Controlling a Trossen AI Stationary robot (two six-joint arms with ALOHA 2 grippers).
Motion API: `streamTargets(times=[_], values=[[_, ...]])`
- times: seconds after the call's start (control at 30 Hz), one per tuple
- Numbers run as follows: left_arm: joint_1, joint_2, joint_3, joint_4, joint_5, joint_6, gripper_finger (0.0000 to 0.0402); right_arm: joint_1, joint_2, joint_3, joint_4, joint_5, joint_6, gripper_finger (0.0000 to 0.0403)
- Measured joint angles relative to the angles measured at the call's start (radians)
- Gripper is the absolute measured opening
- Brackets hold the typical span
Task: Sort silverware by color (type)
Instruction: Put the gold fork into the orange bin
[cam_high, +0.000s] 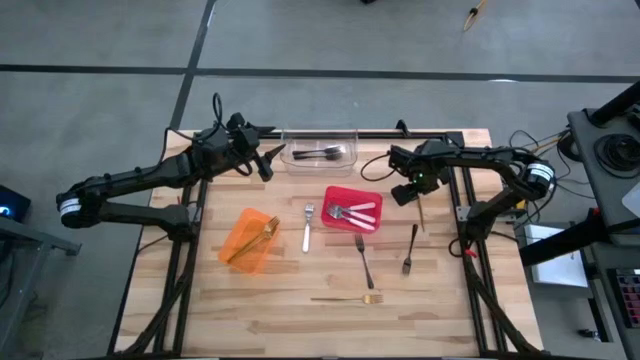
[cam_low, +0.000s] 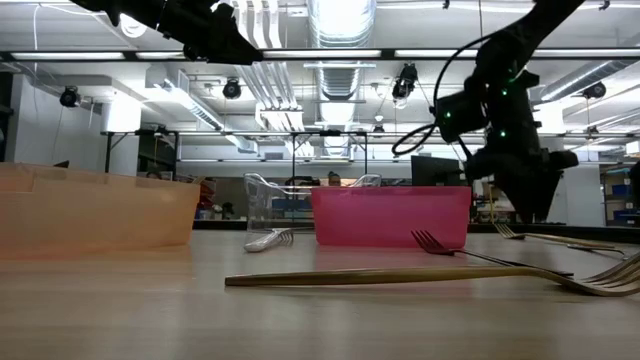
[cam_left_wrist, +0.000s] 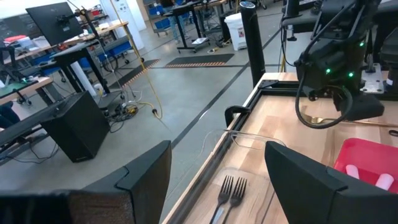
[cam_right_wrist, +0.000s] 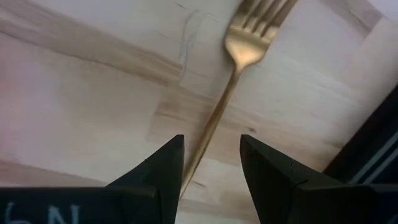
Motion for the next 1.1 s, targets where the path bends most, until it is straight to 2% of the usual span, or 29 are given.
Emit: streamTargets(times=[0.77, 0.9, 1.1], values=[[0.0, 0.0, 0.0, 0.001, 0.0, 0.004, 0.024, -0.001, 0.001, -0.104, 0.191, 0.009, 0.046, 0.0144], [0.0, 0.0, 0.0, 0.001, 0.0, 0.004, 0.024, -0.001, 0.0, -0.121, 0.216, 0.004, 0.066, 0.0111], [0.0, 0.0, 0.0, 0.001, 0.0, 0.003, 0.024, 0.0, -0.002, -0.13, 0.233, -0.006, 0.073, 0.0024]])
